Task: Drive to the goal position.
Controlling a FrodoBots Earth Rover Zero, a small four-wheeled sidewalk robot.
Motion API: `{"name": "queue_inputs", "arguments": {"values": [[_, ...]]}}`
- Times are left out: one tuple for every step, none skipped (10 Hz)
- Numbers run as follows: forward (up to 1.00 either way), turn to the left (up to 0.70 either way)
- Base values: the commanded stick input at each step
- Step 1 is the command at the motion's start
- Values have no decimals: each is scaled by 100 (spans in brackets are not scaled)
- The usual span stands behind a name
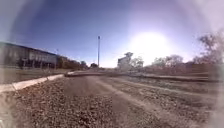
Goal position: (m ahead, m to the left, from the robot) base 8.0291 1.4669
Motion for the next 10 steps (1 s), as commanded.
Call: {"name": "queue_inputs", "arguments": {"values": [[70,4],[70,9],[70,26],[70,28],[70,9],[70,3],[70,0],[70,0],[70,0],[70,0]]}}
